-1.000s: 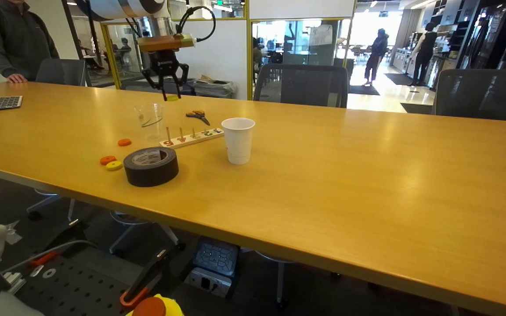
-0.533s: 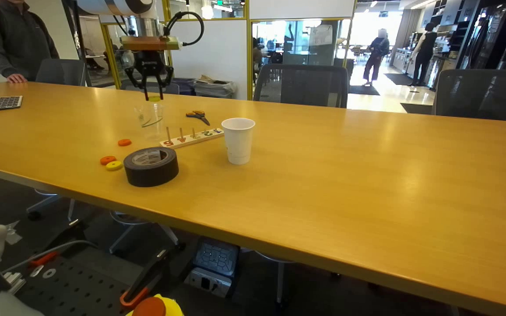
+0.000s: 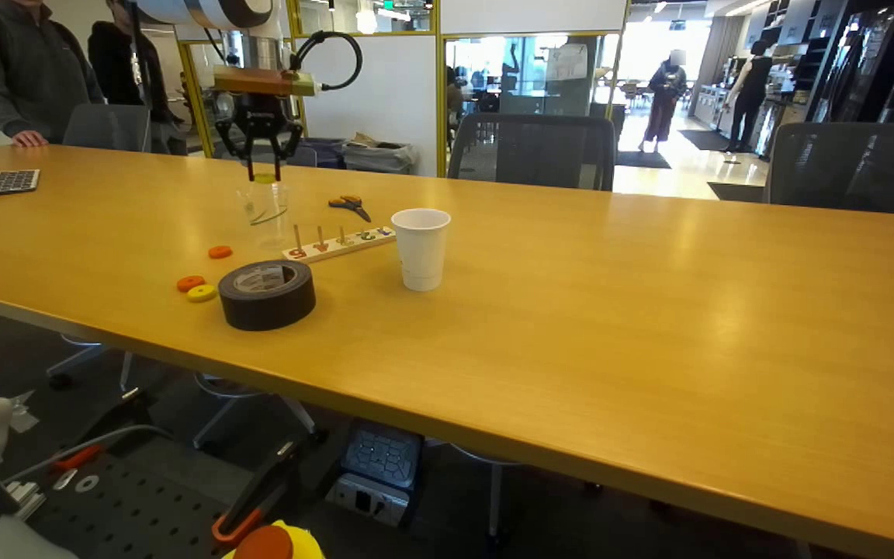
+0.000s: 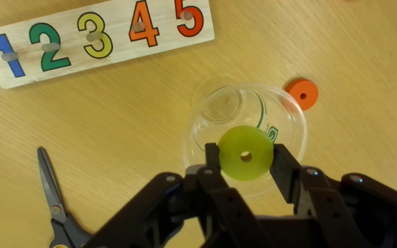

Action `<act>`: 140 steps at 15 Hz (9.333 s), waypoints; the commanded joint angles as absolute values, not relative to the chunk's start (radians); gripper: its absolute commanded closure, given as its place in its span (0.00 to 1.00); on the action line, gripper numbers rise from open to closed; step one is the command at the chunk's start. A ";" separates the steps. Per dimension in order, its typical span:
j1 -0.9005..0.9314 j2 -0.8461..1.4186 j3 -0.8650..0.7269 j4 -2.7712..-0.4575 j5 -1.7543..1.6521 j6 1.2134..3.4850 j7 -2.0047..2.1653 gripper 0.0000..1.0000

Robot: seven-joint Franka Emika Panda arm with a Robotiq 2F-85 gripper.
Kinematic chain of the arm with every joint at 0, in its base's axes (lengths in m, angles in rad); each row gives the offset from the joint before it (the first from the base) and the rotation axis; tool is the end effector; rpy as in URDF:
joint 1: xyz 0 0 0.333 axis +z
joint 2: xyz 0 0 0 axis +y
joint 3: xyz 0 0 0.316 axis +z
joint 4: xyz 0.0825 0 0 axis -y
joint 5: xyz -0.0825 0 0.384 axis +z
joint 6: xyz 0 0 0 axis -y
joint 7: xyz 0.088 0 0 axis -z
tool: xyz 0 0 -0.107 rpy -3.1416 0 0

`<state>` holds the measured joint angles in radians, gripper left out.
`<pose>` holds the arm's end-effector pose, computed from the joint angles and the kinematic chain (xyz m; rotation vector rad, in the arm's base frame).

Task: Pick up the orange and yellow objects from the table and put them in the two cups

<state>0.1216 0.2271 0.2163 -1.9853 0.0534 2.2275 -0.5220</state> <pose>0.5651 0.1957 0.3561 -2.7985 -1.2194 -0.0427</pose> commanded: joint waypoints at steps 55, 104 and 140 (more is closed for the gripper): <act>0.312 0.335 0.181 -2.246 -0.078 2.670 0.305 0.00; -0.056 0.006 -0.045 -2.253 -0.365 2.324 0.517 0.80; 0.091 -0.111 0.074 -2.437 0.069 2.367 -0.109 0.00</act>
<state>0.0595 -0.0573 0.0590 -2.3747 -0.0337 2.3648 0.0429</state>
